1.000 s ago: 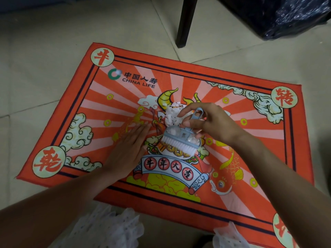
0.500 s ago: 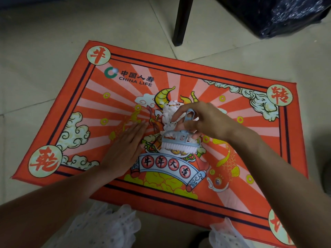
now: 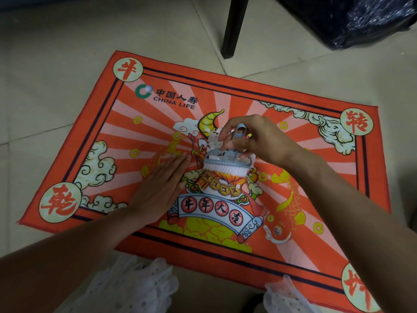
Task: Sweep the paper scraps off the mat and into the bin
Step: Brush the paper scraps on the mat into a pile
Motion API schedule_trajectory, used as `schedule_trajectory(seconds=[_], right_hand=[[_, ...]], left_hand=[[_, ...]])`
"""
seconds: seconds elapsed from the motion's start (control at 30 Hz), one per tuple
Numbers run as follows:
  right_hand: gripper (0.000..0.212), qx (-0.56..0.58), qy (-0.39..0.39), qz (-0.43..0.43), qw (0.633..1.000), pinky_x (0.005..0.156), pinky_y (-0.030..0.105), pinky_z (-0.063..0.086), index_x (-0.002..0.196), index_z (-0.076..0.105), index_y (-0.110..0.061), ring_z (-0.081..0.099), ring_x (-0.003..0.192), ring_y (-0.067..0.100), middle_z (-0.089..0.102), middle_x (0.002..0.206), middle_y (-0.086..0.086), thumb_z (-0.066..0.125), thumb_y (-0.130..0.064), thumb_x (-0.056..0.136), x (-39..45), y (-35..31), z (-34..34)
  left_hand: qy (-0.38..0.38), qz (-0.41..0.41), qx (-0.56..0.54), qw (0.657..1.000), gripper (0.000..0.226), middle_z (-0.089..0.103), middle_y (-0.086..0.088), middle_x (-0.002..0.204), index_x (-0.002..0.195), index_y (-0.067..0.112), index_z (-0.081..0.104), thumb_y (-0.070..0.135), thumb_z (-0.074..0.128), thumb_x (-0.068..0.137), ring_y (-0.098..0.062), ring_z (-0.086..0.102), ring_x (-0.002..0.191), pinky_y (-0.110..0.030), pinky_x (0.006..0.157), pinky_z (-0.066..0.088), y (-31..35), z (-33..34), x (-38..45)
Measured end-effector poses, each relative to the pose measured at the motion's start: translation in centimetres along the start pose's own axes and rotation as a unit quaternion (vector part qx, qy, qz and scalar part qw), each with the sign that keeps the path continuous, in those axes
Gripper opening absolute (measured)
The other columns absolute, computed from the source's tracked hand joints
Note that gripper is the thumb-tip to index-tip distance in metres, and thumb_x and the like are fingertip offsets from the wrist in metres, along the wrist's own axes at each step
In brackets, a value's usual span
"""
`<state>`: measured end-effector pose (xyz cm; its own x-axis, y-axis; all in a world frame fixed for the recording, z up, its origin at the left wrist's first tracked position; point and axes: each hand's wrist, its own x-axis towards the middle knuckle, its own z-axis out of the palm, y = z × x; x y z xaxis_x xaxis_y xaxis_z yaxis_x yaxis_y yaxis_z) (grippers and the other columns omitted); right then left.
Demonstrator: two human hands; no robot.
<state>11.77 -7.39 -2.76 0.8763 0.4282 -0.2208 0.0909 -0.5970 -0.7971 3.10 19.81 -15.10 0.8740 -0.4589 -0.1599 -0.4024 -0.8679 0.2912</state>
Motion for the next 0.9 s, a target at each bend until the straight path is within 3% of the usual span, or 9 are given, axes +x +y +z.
schedule_trajectory(seconds=[0.33,0.63,0.77,0.9], right_hand=[[0.010,-0.007,-0.008,-0.004,1.000,0.060,0.034,0.061,0.096,0.070,-0.021,0.070,0.071,0.020,0.073,0.088,0.005,0.072,-0.015,0.087,-0.2,-1.1,-0.3],[0.011,0.072,-0.050,0.029,0.996,0.058,0.032,0.060,0.098,0.070,-0.016,0.067,0.062,0.019,0.076,0.089,0.004,0.072,-0.014,0.088,-2.4,-0.3,0.0],[0.009,0.089,-0.018,0.035,0.995,0.059,0.037,0.062,0.097,0.071,-0.014,0.067,0.066,0.020,0.075,0.090,0.003,0.070,-0.011,0.089,-3.2,1.1,0.9],[0.008,0.063,-0.003,0.008,0.998,0.056,0.032,0.060,0.097,0.070,-0.016,0.071,0.072,0.027,0.073,0.093,0.004,0.070,-0.013,0.089,-2.8,0.9,0.9]], left_hand=[[0.002,0.006,-0.003,1.000,0.060,-0.009,0.008,0.164,0.156,0.026,-0.010,0.044,0.013,0.104,-0.006,-0.012,0.149,-0.028,0.121,0.004,-0.1,0.0,0.0],[0.002,0.005,-0.004,1.000,0.060,-0.009,0.008,0.164,0.156,0.025,-0.008,0.045,0.012,0.104,-0.006,-0.013,0.149,-0.029,0.121,0.002,-0.1,-0.1,0.0],[0.003,0.003,-0.008,1.000,0.060,-0.010,0.010,0.164,0.156,0.026,-0.008,0.044,0.014,0.104,-0.005,-0.014,0.149,-0.029,0.121,0.002,-0.1,0.0,-0.1],[0.002,0.000,-0.013,1.000,0.060,-0.009,0.011,0.164,0.156,0.027,-0.008,0.044,0.015,0.104,-0.005,-0.014,0.149,-0.029,0.121,0.003,-0.1,0.0,-0.1]])
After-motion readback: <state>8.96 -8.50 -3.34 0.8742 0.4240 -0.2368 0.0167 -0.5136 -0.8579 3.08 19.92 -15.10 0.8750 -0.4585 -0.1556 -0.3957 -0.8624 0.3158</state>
